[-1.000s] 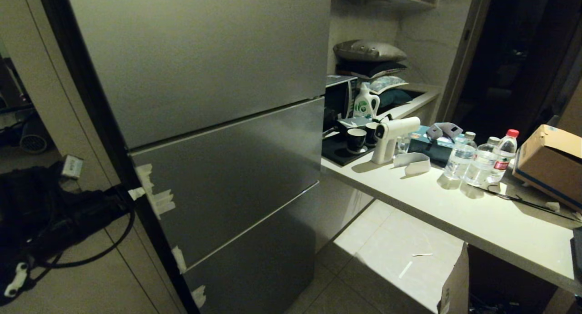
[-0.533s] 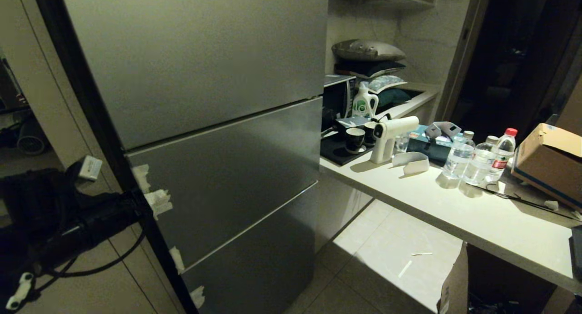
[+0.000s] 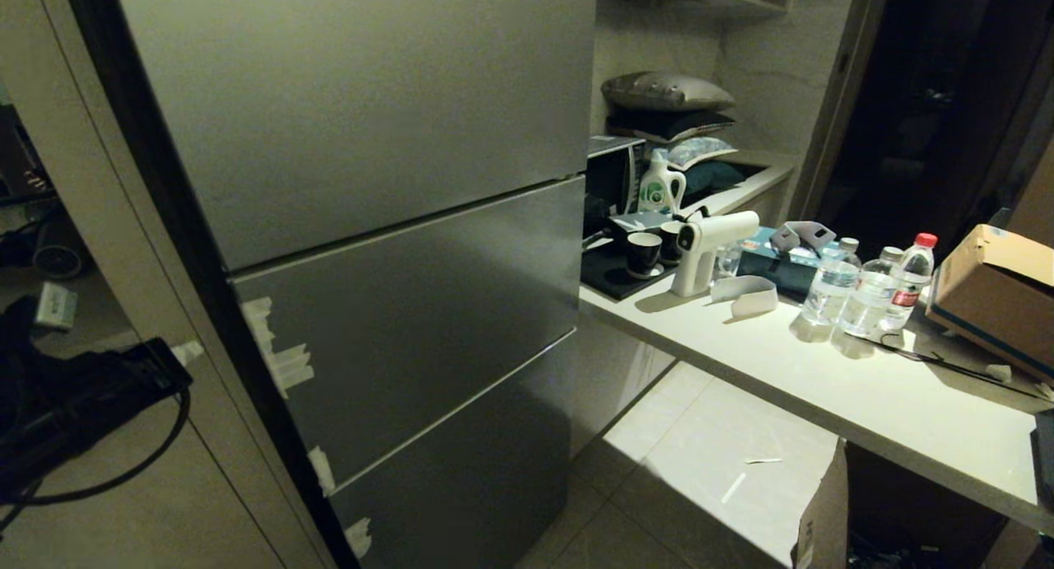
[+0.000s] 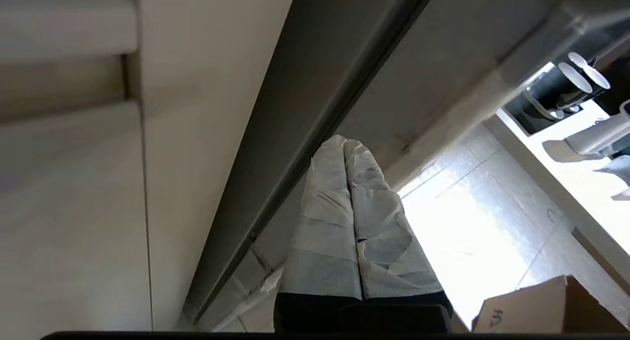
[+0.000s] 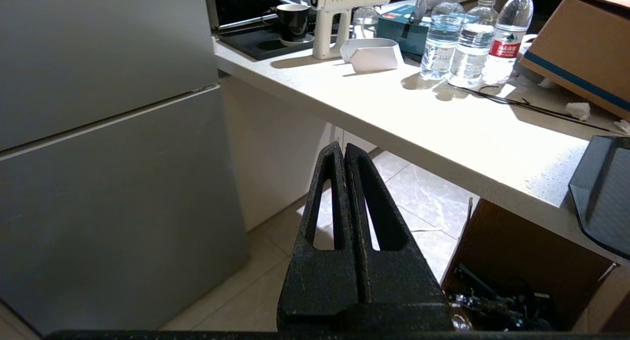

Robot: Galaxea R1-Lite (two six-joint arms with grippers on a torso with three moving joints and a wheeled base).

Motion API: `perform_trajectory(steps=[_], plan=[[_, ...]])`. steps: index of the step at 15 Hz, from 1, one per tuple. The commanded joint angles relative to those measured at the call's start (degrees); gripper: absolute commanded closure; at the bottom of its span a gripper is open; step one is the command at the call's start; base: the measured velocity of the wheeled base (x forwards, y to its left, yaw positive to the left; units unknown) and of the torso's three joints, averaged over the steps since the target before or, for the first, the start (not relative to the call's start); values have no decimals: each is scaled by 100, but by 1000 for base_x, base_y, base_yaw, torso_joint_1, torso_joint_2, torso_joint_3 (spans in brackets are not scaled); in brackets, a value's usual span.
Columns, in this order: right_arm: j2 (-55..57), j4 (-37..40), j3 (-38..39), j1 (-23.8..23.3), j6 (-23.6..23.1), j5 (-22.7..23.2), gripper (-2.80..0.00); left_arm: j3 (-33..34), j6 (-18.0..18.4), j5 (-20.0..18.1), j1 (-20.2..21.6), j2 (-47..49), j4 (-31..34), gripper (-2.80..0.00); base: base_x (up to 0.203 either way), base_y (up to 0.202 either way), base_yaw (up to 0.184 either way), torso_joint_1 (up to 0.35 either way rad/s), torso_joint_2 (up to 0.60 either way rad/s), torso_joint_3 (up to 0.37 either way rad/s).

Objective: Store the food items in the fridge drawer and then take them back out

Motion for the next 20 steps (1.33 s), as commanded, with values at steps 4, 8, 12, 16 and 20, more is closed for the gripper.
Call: perform_trajectory(steps=[4, 8, 12, 16, 20], plan=[[7, -4, 105, 1, -1, 2, 0, -548, -35, -31, -164, 840, -310, 0, 0, 0, 0, 0, 0, 0], [7, -4, 97, 1, -1, 2, 0, -628, -225, -20, -497, 1161, -723, 0, 0, 0, 0, 0, 0, 0], [7, -4, 105, 1, -1, -6, 0, -590, -332, -20, -652, 1139, -724, 0, 0, 0, 0, 0, 0, 0], [7, -4, 105, 1, -1, 1, 0, -468, -409, -38, -827, 1099, -797, 0, 0, 0, 0, 0, 0, 0], [7, -4, 105, 1, -1, 1, 0, -321, -405, -158, -990, 1091, -935, 0, 0, 0, 0, 0, 0, 0]])
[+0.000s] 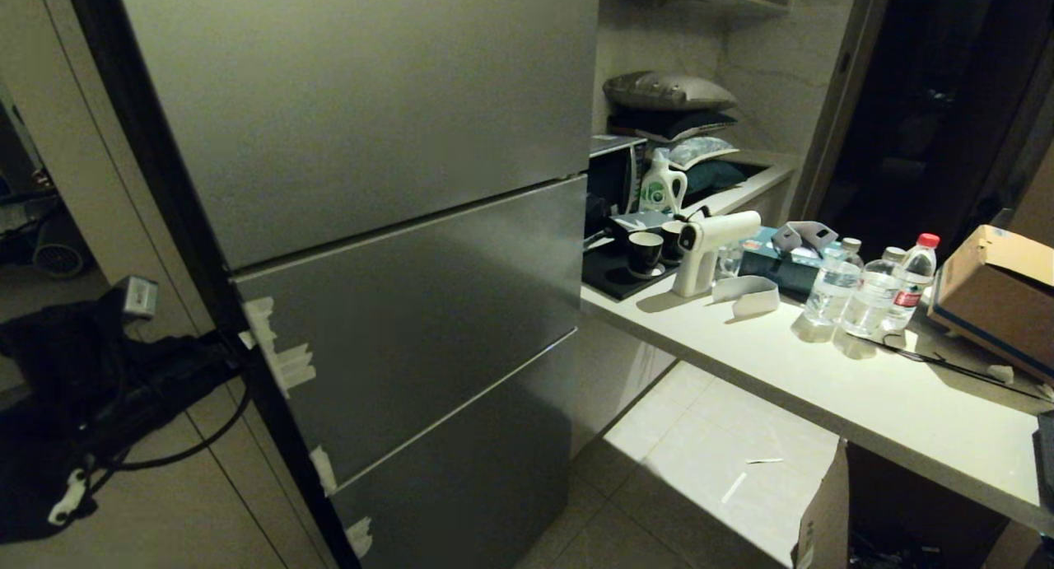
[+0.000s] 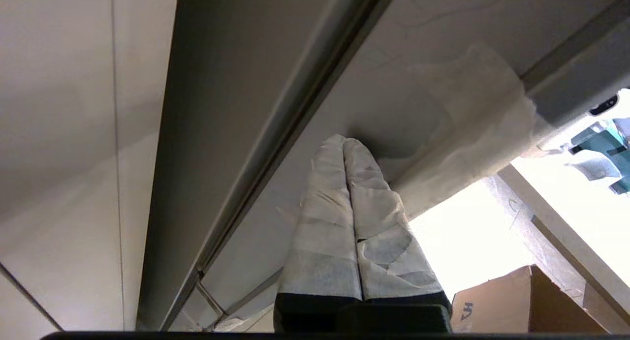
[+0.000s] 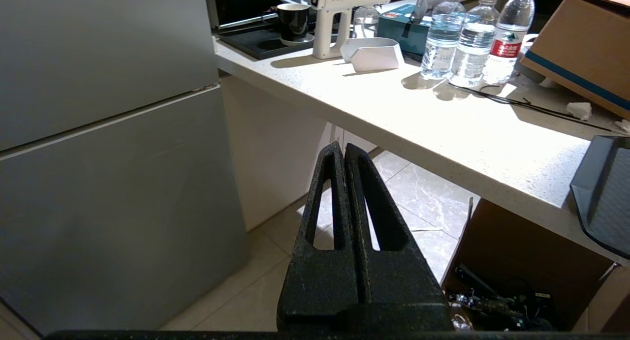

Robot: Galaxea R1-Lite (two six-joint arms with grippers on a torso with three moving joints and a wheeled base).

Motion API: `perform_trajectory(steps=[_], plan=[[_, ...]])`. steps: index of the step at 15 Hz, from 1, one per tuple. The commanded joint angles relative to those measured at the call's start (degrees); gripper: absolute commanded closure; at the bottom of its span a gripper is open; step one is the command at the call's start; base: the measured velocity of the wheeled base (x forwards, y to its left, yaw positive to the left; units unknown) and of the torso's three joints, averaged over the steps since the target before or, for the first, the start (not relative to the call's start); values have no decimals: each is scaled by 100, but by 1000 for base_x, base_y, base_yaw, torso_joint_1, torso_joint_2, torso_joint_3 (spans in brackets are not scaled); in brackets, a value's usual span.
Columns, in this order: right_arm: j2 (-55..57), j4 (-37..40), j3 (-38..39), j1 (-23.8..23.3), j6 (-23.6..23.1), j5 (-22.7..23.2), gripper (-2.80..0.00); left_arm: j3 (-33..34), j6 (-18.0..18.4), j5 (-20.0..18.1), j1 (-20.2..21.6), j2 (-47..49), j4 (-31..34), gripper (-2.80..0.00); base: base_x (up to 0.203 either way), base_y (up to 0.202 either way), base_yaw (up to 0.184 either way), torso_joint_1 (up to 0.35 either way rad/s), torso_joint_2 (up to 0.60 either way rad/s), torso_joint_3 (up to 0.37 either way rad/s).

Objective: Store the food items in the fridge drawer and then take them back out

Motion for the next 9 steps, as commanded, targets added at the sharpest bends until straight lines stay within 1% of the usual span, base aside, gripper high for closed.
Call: perform_trajectory(steps=[1, 3, 9], plan=[[7, -7, 105, 4, -1, -1, 0, 52, -10, -70, -66, -28, -13, 0, 0, 0, 0, 0, 0, 0], [7, -7, 105, 4, -1, 5, 0, 59, -7, -139, -66, -62, -13, 0, 0, 0, 0, 0, 0, 0], [7, -7, 103, 4, -1, 2, 0, 306, 34, -146, -118, -222, -13, 0, 0, 0, 0, 0, 0, 0]])
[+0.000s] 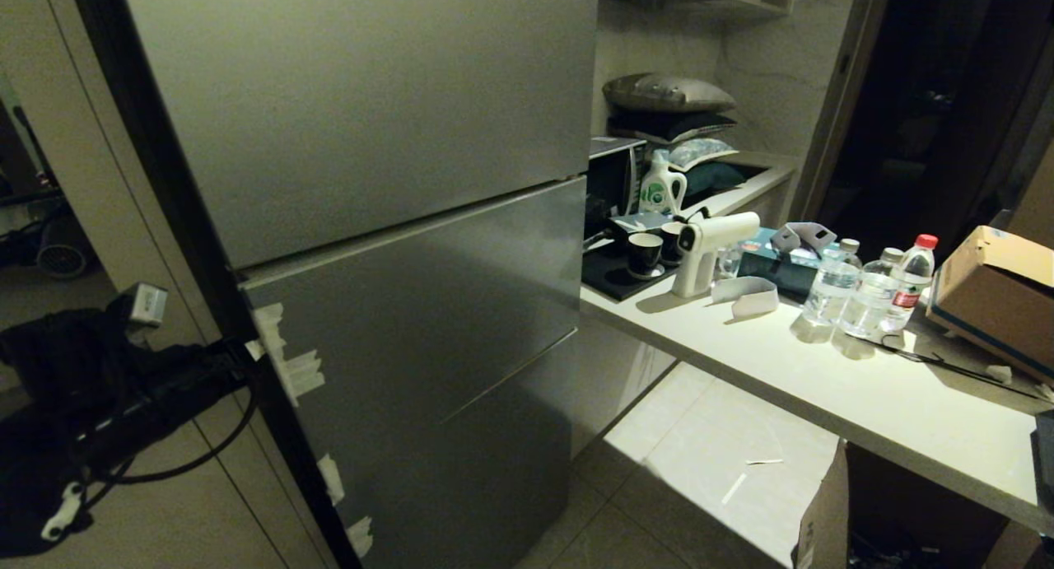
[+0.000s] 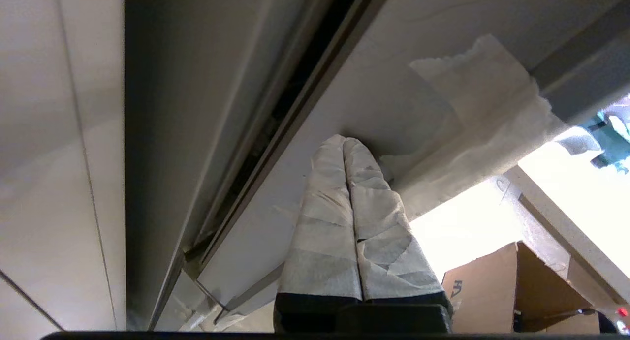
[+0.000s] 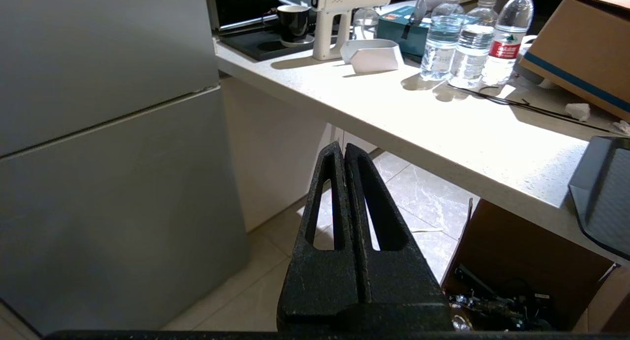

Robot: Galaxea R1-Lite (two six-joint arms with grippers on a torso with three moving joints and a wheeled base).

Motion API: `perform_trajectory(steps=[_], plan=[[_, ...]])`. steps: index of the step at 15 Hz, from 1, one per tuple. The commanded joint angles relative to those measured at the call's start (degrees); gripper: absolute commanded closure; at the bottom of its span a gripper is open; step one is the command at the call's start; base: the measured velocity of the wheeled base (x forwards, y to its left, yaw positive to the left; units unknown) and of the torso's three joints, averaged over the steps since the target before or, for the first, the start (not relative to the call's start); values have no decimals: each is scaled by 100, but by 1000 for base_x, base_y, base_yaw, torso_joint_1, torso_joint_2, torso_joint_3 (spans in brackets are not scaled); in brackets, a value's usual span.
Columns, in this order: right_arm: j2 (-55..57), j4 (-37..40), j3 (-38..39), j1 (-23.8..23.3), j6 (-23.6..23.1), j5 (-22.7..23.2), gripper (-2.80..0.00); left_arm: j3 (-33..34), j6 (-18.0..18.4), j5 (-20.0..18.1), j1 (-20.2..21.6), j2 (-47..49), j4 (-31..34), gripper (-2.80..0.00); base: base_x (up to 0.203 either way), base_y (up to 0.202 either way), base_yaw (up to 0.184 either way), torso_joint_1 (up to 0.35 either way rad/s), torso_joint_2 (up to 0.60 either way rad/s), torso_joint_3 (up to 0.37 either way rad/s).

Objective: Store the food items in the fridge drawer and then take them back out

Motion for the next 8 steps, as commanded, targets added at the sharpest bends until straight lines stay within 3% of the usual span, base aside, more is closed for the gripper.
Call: perform_trajectory(steps=[1, 8], plan=[[7, -4, 101, 1, 2, 2, 0, 143, -10, 11, -32, -121, -44, 0, 0, 0, 0, 0, 0, 0], [7, -4, 108, 1, 2, 7, 0, 1193, 42, 13, -634, -918, -44, 0, 0, 0, 0, 0, 0, 0]])
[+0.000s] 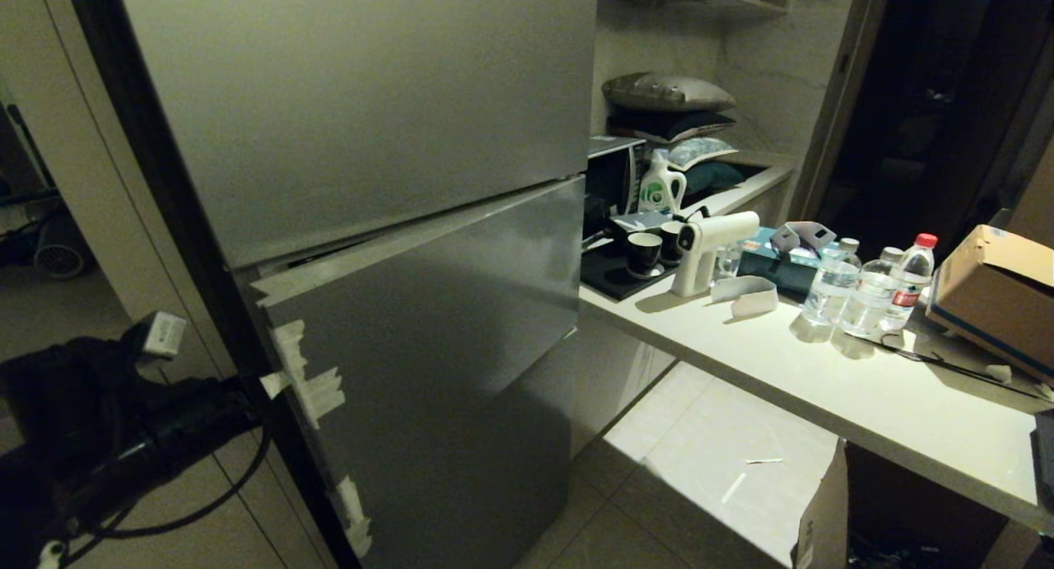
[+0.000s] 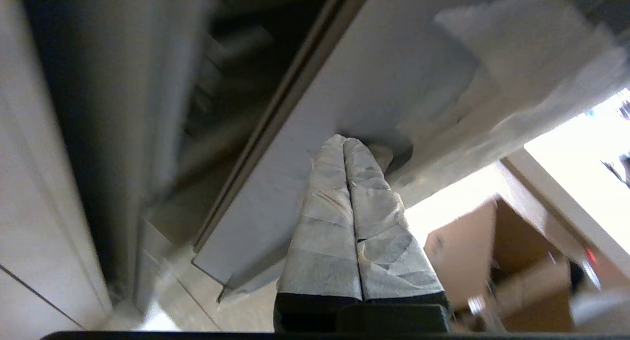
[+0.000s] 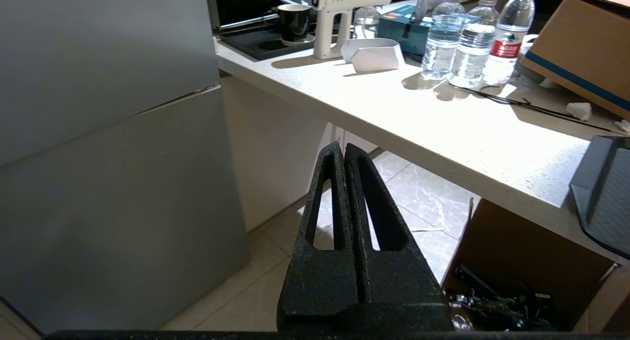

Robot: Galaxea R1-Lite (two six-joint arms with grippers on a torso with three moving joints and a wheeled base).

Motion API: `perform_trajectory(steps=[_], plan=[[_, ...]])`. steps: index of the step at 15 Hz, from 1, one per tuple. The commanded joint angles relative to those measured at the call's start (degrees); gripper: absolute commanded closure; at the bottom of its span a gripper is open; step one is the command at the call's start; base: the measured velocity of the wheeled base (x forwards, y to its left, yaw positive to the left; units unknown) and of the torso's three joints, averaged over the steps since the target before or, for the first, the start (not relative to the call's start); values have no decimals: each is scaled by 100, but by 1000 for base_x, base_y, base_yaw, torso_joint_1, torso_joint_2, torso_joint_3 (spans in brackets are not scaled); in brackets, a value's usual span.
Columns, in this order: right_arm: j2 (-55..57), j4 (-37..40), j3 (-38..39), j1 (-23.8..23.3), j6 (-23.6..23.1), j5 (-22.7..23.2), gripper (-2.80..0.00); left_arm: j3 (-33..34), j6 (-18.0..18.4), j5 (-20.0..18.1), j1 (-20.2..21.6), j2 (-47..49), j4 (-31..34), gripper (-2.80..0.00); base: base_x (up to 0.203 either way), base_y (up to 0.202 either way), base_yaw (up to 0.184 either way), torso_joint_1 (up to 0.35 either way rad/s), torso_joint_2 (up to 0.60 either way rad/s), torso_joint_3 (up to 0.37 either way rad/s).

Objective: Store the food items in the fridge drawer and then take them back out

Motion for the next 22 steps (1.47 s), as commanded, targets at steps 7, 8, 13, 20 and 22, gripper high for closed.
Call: perform_trajectory(steps=[7, 8, 13, 20, 22], plan=[[7, -6, 97, 1, 2, 2, 0, 1127, 268, 63, -1487, -1654, -15, 0, 0, 0, 0, 0, 0, 0], [7, -6, 97, 1, 2, 2, 0, 1232, 259, 60, -1794, -1902, -12, 0, 0, 0, 0, 0, 0, 0], [7, -6, 97, 1, 2, 2, 0, 1574, 234, 389, -2753, -2631, 22, 0, 0, 0, 0, 0, 0, 0], [7, -6, 97, 1, 2, 2, 0, 832, 483, 1789, -2097, -3120, 807, 0, 0, 0, 0, 0, 0, 0], [7, -6, 105, 1, 2, 2, 0, 494, 476, 1861, -2054, -2918, 1138, 0, 0, 0, 0, 0, 0, 0]])
